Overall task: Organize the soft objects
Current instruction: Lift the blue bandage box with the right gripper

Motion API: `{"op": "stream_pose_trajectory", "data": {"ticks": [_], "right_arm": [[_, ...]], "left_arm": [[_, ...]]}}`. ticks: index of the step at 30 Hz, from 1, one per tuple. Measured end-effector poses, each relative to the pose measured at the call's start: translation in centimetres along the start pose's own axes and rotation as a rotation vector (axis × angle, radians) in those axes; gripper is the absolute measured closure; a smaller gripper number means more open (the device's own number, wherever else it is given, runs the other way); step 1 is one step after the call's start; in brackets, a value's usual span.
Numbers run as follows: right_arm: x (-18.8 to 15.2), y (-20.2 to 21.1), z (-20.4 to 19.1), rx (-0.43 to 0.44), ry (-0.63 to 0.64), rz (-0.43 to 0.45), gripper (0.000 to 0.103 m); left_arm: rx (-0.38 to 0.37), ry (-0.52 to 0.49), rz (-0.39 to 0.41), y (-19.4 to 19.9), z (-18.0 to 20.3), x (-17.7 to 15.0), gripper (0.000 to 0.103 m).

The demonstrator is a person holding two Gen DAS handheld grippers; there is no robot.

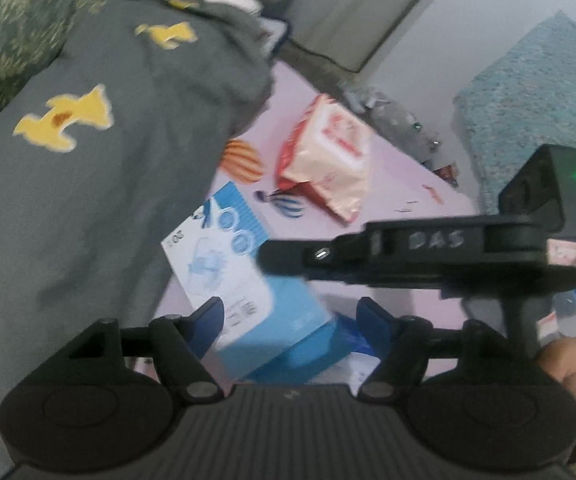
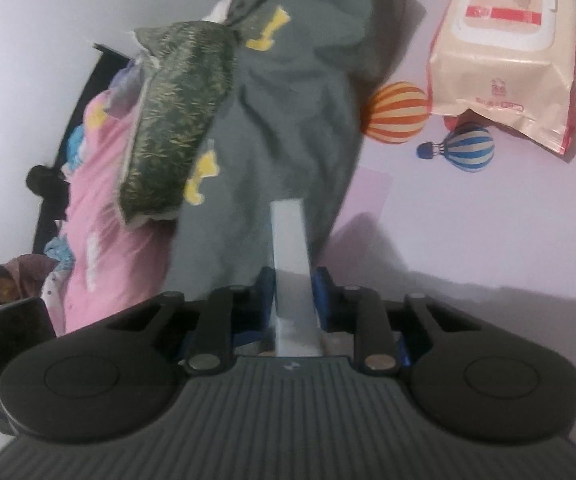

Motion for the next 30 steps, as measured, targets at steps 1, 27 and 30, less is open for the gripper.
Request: {"op": "stream_pose_trajectory", "data": {"ticks": [1,27,30], "right_arm": [[-0.3,0.3,-0.4,-0.01,0.013,0.001,0.084],[-3.4,5.7,7.3,-0.063,-0.201,0.06,0.078],[-3.2,5.6,7.4,-0.06,-0.202,0.061,0.079]], "left_arm": [[0.001,-0.006,0.005,0.1,0.4,-0.1,0.029],[-0.069,0.055,-0.161,-5.5,1.5,-1.2,0.025],[-0.079,0.065,-0.159,-5.5,1.2,-1.1,0.025]]}}
Point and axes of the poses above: each gripper's, at about its wrist camera, not at the fingertips, and y roughly against the way its jaws point, z to its right, x to its top, the point moved 2 cm from there along -y, roughly the way its jaws point, and after that the axes turned 8 degrees about x, right-handed, at the moved point
